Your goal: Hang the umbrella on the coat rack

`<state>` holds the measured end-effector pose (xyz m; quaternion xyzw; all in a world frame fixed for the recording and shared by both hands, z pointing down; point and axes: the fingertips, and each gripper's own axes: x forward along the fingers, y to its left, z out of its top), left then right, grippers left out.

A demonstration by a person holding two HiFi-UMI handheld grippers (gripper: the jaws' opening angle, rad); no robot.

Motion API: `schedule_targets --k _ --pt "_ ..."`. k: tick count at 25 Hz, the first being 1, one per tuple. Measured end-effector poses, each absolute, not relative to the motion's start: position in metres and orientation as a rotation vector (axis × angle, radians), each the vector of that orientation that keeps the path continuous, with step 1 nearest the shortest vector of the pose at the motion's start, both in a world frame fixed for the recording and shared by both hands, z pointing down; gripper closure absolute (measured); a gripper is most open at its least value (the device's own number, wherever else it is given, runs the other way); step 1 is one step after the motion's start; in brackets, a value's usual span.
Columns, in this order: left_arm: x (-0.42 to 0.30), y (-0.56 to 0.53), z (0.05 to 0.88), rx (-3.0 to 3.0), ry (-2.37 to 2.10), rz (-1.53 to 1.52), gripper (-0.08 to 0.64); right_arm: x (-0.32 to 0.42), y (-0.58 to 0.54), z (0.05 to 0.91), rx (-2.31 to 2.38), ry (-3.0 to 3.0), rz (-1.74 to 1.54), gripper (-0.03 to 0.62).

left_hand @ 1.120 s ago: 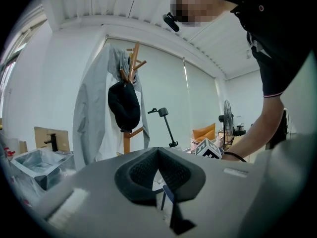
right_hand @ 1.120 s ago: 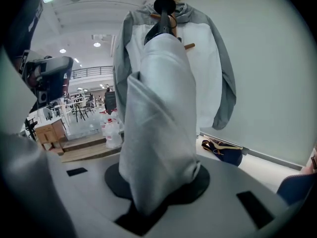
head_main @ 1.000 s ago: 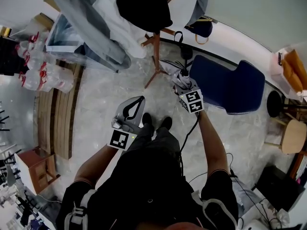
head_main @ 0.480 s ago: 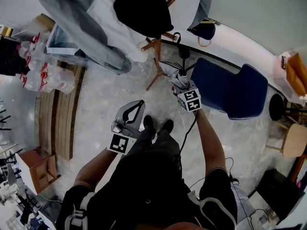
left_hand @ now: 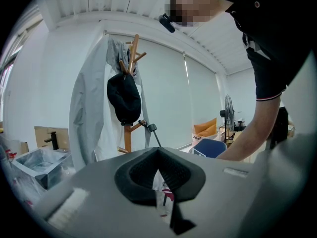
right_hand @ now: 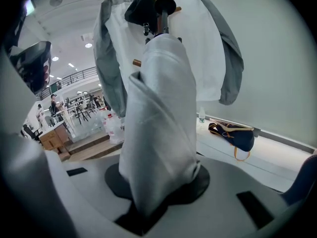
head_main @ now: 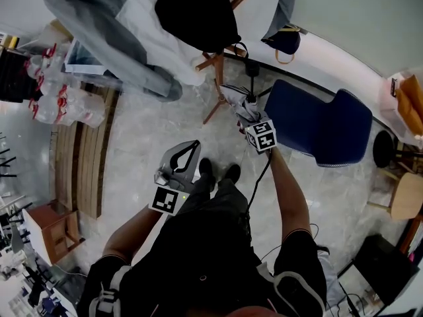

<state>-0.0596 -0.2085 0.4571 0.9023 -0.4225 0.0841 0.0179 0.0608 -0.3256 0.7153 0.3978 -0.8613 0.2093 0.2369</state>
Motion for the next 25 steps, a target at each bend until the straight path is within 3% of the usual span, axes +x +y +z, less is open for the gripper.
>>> schedule_targets --k 25 --pt "-0.057 -0.211 0.479 2.790 -1.290 0.349 0.560 0.025 -0.369 0.777 1.103 -2.305 0.575 0.489"
